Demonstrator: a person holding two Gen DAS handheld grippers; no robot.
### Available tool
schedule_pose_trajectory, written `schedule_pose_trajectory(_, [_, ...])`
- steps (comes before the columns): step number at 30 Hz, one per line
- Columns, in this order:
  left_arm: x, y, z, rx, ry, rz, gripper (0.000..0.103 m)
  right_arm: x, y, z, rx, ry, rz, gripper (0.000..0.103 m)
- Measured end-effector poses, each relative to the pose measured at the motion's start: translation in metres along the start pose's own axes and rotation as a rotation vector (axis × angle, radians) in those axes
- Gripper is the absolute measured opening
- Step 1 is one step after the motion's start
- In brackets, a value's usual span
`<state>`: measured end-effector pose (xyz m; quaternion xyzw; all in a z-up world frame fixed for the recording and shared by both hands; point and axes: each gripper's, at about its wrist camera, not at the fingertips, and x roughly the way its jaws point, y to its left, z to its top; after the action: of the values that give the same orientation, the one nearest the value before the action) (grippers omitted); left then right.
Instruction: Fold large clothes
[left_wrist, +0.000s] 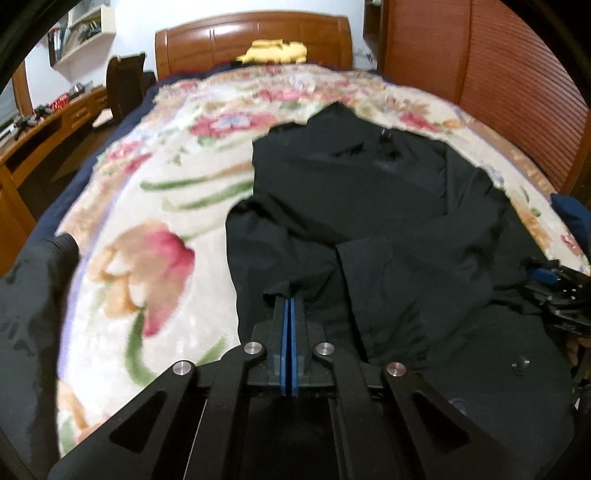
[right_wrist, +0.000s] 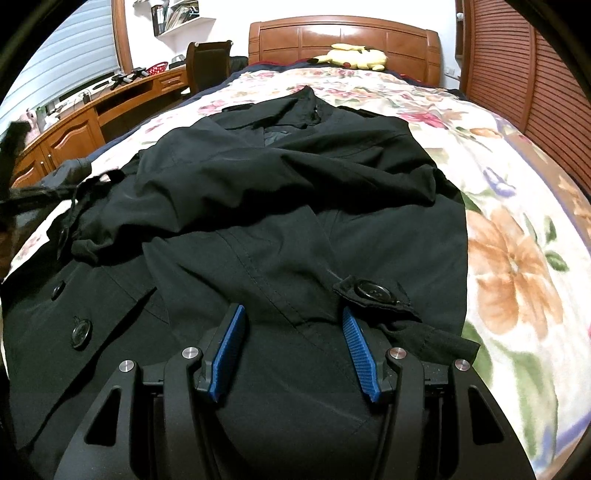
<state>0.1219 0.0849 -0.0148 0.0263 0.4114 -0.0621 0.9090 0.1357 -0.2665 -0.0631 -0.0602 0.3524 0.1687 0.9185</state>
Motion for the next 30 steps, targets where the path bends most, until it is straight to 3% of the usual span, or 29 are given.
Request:
schedule_pose_trajectory(6, [-0.045,-0.017,-0.005,0.039,-0.095,-0.006,0.001,-0.001,0.001,0.0,0.0,-0.001,-0.003,0.057])
schedule_pose_trajectory(13, [-0.077,-0.043,-0.033,0.071,-0.162,-0.067,0.001,-0.001,0.005,0.004,-0.001,0.022,-0.031,0.057])
schedule_pose_trajectory(23, [-0.084,-0.072,-0.087,0.087,-0.155,-0.143,0.001,-0.047,0.017,-0.005,-0.002,-0.074,-0.148,0.057])
schedule_pose_trajectory(30, [-0.087,-0.092,-0.109,0.111,-0.139,-0.151,0.001,-0.07,0.015,-0.031,0.011,-0.109,-0.079,0.057])
